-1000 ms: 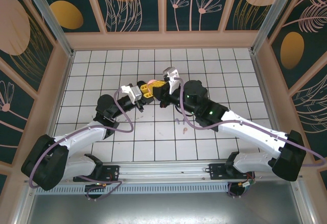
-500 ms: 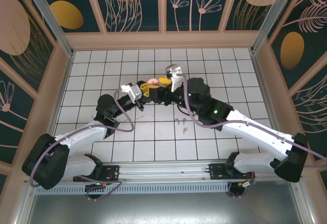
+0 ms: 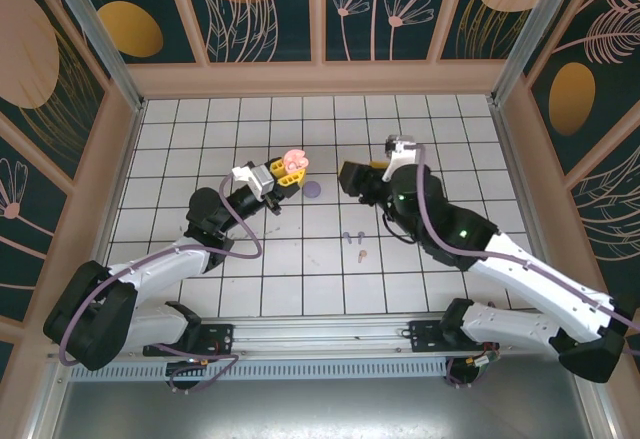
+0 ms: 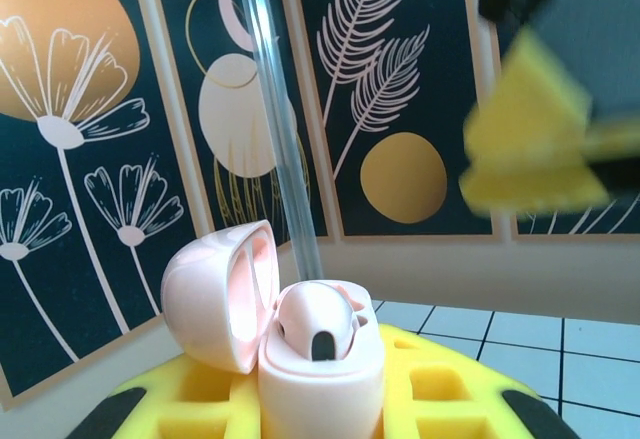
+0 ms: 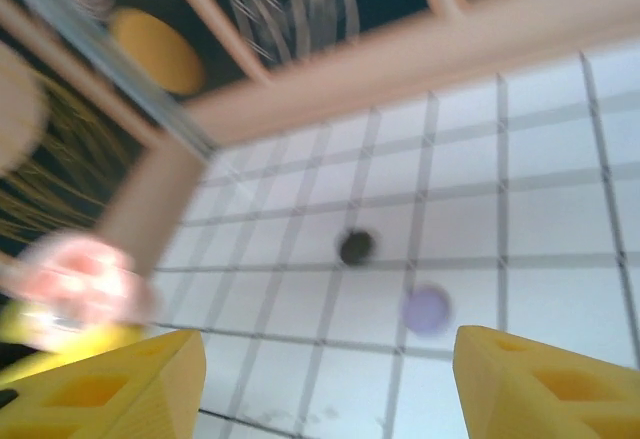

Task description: Insert wireless bluetooth earbuds into charging case

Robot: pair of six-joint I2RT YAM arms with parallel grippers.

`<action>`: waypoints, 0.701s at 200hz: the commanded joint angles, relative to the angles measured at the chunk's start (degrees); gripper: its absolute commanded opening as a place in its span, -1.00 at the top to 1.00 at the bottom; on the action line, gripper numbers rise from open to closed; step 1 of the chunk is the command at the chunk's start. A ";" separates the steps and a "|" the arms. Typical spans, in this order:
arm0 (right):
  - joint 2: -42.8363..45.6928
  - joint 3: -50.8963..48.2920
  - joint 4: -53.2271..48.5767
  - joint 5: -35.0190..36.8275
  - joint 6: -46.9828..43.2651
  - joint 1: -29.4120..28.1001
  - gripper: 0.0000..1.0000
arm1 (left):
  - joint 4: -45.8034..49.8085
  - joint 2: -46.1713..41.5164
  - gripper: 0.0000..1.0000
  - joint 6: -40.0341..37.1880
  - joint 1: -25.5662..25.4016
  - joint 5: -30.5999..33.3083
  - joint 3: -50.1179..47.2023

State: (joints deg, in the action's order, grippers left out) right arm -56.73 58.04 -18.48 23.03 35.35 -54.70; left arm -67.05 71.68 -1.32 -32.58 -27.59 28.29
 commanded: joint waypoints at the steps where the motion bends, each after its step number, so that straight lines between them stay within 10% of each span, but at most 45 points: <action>1: -2.09 -4.55 -13.20 2.88 11.74 0.49 -0.32 | -2.87 -0.84 1.00 1.10 -0.12 1.23 -0.42; 140: -21.12 -15.71 -11.07 -6.17 30.92 -0.59 -0.07 | -6.18 0.12 1.00 6.77 -0.12 1.04 -1.44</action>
State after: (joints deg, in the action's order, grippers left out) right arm -75.77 42.33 -31.68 17.85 63.83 -54.85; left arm -68.88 71.64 3.22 -32.58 -26.50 27.59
